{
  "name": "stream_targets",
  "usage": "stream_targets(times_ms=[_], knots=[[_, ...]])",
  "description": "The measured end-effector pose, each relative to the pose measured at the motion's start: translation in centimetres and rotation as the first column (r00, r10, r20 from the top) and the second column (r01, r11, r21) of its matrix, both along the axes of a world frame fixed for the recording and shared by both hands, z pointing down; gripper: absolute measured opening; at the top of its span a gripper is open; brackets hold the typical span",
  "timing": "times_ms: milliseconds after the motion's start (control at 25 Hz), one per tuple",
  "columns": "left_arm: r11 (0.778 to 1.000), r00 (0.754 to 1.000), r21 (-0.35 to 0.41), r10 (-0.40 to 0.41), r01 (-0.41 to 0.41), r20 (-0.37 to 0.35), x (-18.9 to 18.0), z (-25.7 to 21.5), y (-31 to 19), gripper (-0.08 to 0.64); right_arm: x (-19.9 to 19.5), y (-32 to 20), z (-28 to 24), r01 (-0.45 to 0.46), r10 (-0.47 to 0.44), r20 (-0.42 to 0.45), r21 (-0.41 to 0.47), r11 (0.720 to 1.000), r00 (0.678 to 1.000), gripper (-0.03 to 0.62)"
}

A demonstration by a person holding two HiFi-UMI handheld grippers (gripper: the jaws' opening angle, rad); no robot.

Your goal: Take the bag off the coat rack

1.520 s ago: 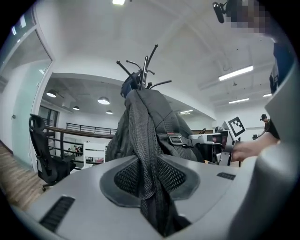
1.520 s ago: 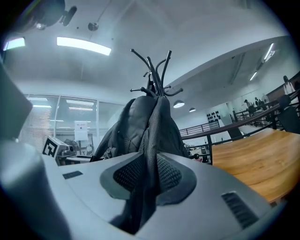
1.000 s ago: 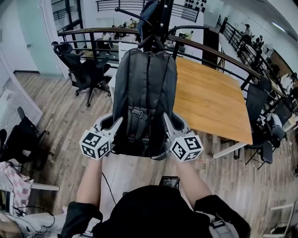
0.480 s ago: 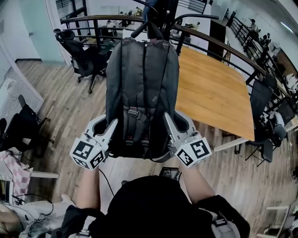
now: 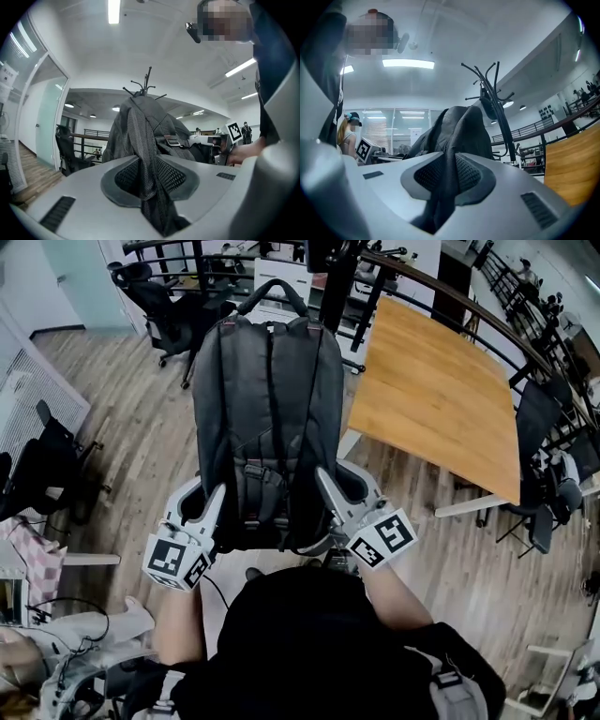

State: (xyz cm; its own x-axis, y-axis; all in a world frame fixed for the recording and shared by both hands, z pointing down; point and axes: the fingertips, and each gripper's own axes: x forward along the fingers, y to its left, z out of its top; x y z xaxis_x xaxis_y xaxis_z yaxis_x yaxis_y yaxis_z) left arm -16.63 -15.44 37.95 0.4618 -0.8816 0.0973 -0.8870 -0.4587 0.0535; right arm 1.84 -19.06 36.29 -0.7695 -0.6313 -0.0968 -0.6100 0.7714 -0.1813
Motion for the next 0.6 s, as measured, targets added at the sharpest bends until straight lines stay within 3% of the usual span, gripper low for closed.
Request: stream_targets(times_ms=[280, 600], knots=[[0.998, 0.999, -0.057, -0.038, 0.038, -0.01, -0.9, 4.2, 1.8, 0.109, -1.0, 1.2, 4.1, 0.037, -0.039, -0.026, -0.082, 0.996, 0.999, 0.086], [0.992, 1.0, -0.126, -0.018, 0.018, -0.006, 0.0, 7.9, 2.2, 0.107, -0.1, 1.6, 7.9, 0.106, -0.109, -0.008, -0.139, 0.985, 0.994, 0.084]])
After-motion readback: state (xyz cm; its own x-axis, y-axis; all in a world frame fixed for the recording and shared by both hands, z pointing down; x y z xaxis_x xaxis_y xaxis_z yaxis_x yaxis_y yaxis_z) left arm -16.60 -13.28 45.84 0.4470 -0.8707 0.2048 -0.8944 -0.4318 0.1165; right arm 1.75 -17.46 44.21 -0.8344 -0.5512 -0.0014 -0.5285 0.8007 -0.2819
